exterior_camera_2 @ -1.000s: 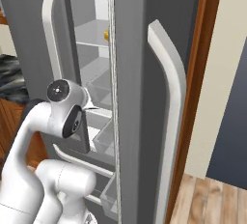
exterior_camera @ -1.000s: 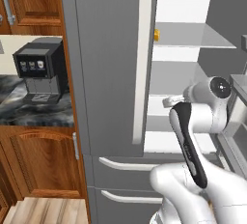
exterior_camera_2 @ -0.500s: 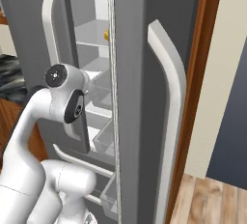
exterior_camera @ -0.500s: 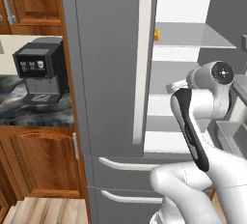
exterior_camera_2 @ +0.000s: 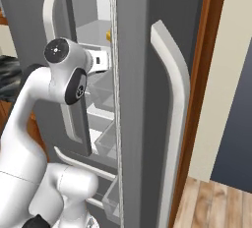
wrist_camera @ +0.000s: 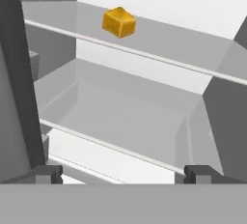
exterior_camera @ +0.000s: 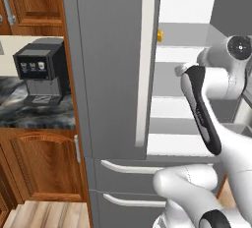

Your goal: Retrieve the sausage and cheese from the fridge and place them on the cutting board on the counter.

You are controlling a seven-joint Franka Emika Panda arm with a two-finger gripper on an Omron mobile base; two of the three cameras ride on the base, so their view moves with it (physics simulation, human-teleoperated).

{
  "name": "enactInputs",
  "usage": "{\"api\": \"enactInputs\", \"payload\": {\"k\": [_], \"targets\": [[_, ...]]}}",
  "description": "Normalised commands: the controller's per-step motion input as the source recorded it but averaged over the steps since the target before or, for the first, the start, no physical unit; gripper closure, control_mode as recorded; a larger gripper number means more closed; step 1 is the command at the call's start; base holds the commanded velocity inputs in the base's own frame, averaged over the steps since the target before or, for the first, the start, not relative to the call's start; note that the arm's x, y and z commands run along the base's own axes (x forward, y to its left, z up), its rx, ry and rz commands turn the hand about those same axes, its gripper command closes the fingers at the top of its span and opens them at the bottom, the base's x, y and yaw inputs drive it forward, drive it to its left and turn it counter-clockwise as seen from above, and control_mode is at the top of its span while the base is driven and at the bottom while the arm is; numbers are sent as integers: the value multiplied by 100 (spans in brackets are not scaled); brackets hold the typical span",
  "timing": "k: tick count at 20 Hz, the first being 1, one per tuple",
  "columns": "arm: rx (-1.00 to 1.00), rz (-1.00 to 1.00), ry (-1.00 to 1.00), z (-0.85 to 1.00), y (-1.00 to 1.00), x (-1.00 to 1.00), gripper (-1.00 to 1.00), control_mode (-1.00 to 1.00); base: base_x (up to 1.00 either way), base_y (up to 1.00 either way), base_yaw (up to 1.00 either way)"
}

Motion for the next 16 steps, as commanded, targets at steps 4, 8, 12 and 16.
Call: {"api": "enactInputs", "payload": {"k": [4,8,12,16], "targets": [[7,3,0,47,-5,0,-100,-100,0,0,0],[6,1,4,38,-5,18,-100,-100,0,0,0],[5,0,5,35,-1,22,-100,-100,0,0,0],[7,5,2,8,-7,32,-100,-100,0,0,0]]}}
